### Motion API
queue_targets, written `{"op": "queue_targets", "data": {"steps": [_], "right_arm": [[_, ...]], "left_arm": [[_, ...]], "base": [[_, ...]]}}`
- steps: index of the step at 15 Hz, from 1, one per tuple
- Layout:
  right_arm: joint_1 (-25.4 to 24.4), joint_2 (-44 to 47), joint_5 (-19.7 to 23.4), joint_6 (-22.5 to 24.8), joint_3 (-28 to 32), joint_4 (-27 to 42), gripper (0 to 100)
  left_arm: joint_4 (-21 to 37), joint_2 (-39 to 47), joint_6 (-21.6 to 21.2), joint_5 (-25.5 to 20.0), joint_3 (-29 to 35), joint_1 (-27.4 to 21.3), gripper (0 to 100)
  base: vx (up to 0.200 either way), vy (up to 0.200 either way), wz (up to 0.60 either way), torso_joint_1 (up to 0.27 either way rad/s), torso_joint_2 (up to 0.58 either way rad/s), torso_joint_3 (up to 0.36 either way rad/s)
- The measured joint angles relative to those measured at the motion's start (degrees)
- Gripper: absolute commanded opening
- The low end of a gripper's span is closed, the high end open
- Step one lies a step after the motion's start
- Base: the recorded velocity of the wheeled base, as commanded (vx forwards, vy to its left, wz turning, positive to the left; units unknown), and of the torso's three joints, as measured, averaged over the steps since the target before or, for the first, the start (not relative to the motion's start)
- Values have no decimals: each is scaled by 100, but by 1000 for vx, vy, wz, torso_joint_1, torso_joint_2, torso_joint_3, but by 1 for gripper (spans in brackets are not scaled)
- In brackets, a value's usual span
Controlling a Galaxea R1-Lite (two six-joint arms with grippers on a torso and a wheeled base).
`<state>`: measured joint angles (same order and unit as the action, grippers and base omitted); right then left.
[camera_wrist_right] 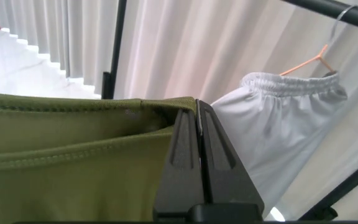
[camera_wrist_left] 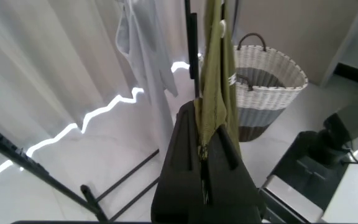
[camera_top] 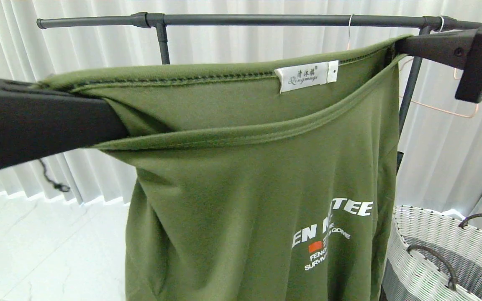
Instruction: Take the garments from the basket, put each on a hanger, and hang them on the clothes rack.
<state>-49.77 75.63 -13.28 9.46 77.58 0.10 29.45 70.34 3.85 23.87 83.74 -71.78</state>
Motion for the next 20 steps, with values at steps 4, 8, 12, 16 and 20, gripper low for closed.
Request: {"op": "queue_targets", "data": {"steps": [4, 8, 12, 16, 20], "right_arm": [[-11, 140, 4, 0, 17, 15, 0], [-15, 135, 0, 0, 41, 20, 0], [-11, 69, 0, 0, -5, 116, 0], [-11, 41, 0, -11, 1, 134, 0], [-15, 20, 1, -33, -2, 279, 0]], "left_arm": [[0, -78, -2, 2, -50, -104, 0], [-34, 6, -40, 13, 99, 199, 0], [-37, 154, -110, 24, 91, 692, 0], [-34, 212, -126, 24, 68, 756, 0], [-37, 226, -123, 27, 63, 761, 0]], "base": [[0, 0, 0, 0, 0, 0], [0, 0, 0, 0, 0, 0], [0, 0, 0, 0, 0, 0], [0, 0, 0, 0, 0, 0], [0, 0, 0, 0, 0, 0]]}}
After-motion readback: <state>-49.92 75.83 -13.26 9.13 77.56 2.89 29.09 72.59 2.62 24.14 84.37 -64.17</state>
